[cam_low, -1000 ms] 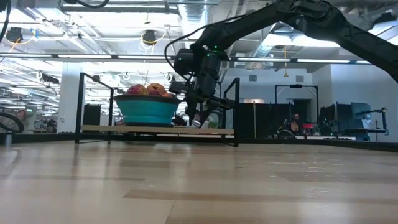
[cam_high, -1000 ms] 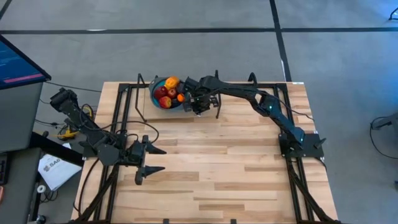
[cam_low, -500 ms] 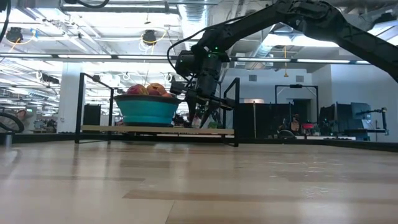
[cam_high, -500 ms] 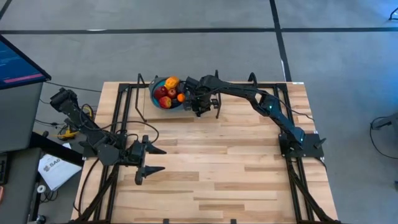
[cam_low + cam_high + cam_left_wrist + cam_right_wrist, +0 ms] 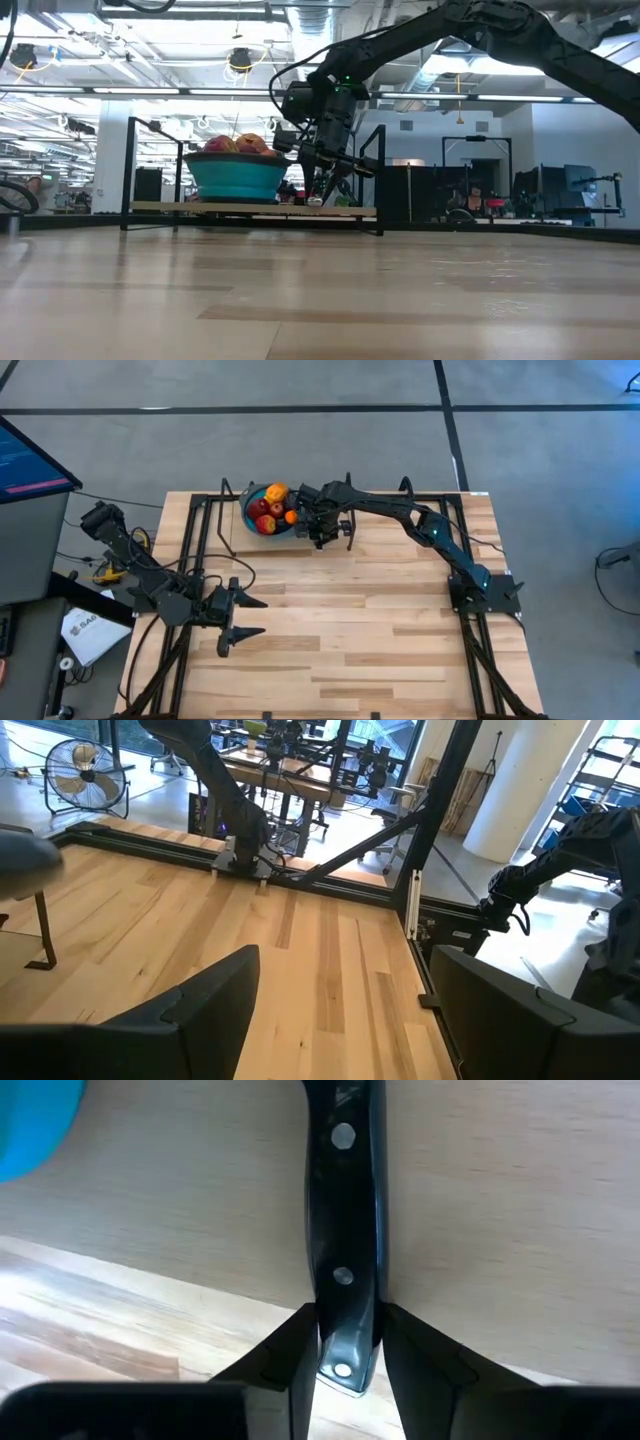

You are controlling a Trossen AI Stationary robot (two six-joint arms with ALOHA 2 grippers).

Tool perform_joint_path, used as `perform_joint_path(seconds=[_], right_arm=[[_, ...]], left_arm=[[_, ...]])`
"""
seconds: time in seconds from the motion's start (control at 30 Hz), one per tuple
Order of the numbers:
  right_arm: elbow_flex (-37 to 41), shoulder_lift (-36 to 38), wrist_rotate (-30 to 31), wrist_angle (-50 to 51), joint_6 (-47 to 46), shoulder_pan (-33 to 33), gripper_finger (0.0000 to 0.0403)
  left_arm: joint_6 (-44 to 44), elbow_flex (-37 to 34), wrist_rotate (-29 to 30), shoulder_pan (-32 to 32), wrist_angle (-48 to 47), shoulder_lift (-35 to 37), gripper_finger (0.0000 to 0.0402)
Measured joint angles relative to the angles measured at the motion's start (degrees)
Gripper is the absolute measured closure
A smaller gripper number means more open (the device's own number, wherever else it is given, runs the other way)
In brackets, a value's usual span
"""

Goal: Pick & Place Fruit
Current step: Put the black knife beside the blue strainer bowl on the shelf

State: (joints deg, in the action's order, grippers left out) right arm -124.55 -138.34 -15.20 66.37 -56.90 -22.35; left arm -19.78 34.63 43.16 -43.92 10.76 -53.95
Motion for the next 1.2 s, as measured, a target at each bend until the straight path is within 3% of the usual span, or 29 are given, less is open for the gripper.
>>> perform_joint_path(seconds=[0.37,0.77,1.2], right_arm=[[-5.1,0.5,0.7,3.5,1.2,1.1,0.0300],[-5.1,0.6,10.3,8.4,0.9,0.8,0.0300],[-5.2,0.6,10.8,8.4,0.5,0.9,0.0296]], left_arm=[[0.5,0.0,0.0,0.0,0.0,0.0,0.0113],[0.4,0.0,0.0,0.0,0.0,0.0,0.0113],[0.0,0.0,0.0,0.0,0.0,0.0,0.0112]])
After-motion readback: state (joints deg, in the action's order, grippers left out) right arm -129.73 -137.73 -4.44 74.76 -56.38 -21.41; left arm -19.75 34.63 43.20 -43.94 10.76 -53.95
